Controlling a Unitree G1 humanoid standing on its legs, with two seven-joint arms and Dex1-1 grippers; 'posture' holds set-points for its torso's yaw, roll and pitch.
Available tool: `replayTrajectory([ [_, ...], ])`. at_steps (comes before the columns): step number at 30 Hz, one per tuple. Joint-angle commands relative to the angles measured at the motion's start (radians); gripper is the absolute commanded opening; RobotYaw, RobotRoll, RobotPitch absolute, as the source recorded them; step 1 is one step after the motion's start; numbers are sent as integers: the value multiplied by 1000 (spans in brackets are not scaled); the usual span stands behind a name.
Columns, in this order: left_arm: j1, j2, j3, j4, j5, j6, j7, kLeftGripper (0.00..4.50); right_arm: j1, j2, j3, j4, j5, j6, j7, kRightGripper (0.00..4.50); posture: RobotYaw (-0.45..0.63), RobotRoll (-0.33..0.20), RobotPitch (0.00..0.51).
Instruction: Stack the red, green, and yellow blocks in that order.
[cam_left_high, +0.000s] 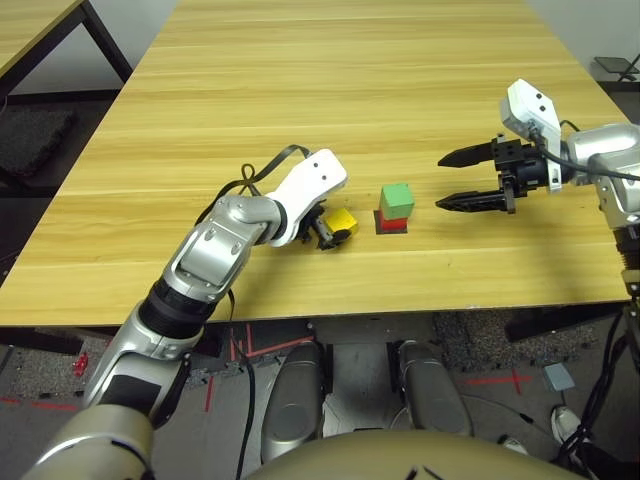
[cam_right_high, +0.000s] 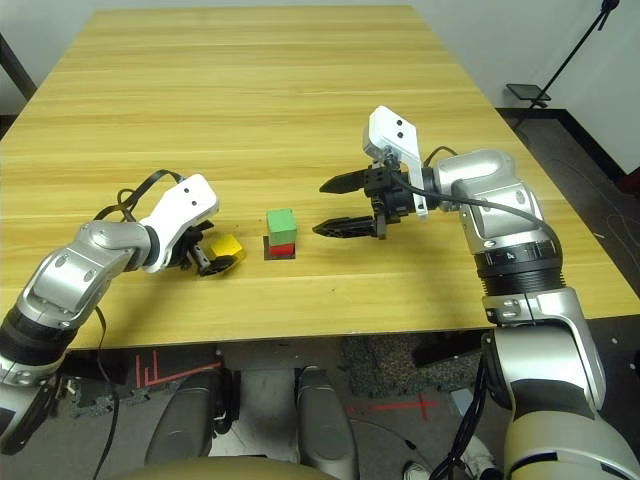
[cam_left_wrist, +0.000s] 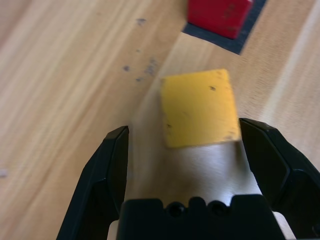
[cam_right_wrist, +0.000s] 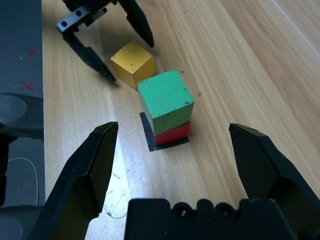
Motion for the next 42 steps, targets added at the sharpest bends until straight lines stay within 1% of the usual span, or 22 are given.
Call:
replayTrajectory([
  [1, 19, -9, -4, 5, -8, 10, 16, 4462, 11, -1, -8, -16, 14, 5, -8, 4500, 218, -113, 94],
  [2, 22, -14, 1, 8, -12, 12, 21, 4462, 12, 0, -7, -18, 15, 6, -9, 4500, 219, -113, 94],
  [5, 18, -58, 45, 20, -24, 10, 54, 3886, 11, 3, -5, -9, 12, 0, -10, 4500, 223, -112, 94],
  [7, 9, -75, 64, 21, -29, 10, 67, 3226, 10, 2, -2, 0, 7, -9, -7, 4500, 226, -111, 93],
  [9, -3, -100, 89, 21, -43, 17, 83, 2446, 11, 4, -1, 5, 5, -15, -8, 4500, 229, -109, 94],
  [11, -14, -110, 102, 17, -62, 51, 87, 1903, 13, 6, 0, 7, 6, -15, -9, 4500, 232, -108, 94],
  [13, -27, -102, 108, 8, -74, 73, 79, 1907, 18, 6, 1, 7, 6, -17, -7, 4500, 234, -108, 94],
  [16, -64, -53, 98, -9, -99, 105, 41, 1907, 29, -3, 5, 8, 6, -25, 10, 4500, 237, -105, 93],
  [19, -161, 29, 72, -8, -127, 101, -46, 1907, 46, -28, 7, 12, 5, -47, 53, 4500, 239, -102, 94],
  [20, -212, 53, 57, 5, -136, 93, -84, 1907, 50, -39, 6, 18, 3, -56, 67, 4500, 237, -99, 94],
  [22, -276, 81, 32, 28, -146, 77, -133, 1907, 54, -49, 4, 27, -1, -67, 80, 4500, 233, -96, 94],
  [23, -323, 82, 14, 54, -145, 57, -160, 1907, 56, -53, 2, 33, -2, -73, 84, 4500, 229, -92, 95],
  [26, -433, 63, -32, 135, -133, 6, -216, 1907, 64, -59, -1, 40, -3, -83, 86, 4500, 219, -85, 96],
  [29, -534, -7, -73, 234, -124, -62, -264, 1907, 81, -60, -10, 21, 5, -73, 73, 4500, 195, -77, 97],
  [31, -561, -35, -96, 275, -113, -99, -285, 1907, 89, -61, -14, 9, 9, -66, 66, 4500, 180, -76, 95],
  [33, -579, -73, -118, 312, -104, -123, -299, 1907, 101, -65, -20, -8, 14, -56, 57, 4500, 163, -75, 96],
  [38, -586, -138, -142, 394, -74, -178, -306, 1907, 130, -79, -37, -49, 26, -29, 37, 4500, 133, -75, 96],
  [42, -564, -156, -141, 418, -57, -200, -310, 1907, 147, -83, -47, -77, 33, -10, 23, 4500, 122, -76, 100],
])
